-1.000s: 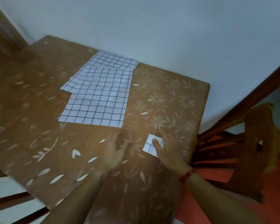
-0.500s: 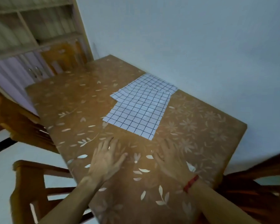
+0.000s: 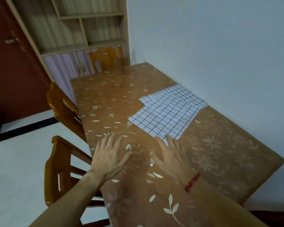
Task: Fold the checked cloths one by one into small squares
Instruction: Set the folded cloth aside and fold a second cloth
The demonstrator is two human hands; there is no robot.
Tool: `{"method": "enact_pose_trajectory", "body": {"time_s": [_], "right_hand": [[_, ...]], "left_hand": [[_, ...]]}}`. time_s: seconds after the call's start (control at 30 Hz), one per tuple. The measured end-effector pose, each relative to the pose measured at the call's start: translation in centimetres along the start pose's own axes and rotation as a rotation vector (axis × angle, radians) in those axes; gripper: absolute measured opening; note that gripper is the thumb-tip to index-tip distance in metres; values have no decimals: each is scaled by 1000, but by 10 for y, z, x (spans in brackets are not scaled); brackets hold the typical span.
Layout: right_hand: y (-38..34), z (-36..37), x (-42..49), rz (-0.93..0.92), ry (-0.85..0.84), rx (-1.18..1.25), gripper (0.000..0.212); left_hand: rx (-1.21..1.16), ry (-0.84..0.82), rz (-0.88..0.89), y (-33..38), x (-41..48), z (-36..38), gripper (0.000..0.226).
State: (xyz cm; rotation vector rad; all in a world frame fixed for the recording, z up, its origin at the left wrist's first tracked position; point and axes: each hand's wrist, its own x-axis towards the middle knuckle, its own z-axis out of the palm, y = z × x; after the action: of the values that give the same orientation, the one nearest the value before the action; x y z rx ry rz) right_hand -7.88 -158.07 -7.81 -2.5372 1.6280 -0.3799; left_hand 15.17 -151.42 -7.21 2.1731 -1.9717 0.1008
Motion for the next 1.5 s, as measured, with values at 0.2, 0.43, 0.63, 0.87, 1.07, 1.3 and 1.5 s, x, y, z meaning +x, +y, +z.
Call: {"method": "enact_pose_trajectory", "body": {"time_s": [0.2,0.43,0.63,0.87,1.07,1.3,1.5], "right_hand": [[-44,-13,13,-185,-35,11,58],[-119,-16,34,-306,-144,33,60],[-200,-13,43,-399,-174,-33,67],[-319,12,36,-413,-242,-93,73],[-395,30,30,-394,-255,-122,69],[-442,42,45,-394,-239,-139,68],[-466,62,75,-375,-230,-143,68]], "left_hand": [[8,-42,-137,-27,-29,-23,69],[36,-78,-385,-76,-58,-59,76],[141,0,-422,-145,-95,-76,76],[143,-35,-470,-255,-143,-82,82],[112,-50,-438,-332,-173,-97,86],[79,-51,-460,-386,-181,-108,89],[54,-60,-460,-419,-163,-106,91]]}}
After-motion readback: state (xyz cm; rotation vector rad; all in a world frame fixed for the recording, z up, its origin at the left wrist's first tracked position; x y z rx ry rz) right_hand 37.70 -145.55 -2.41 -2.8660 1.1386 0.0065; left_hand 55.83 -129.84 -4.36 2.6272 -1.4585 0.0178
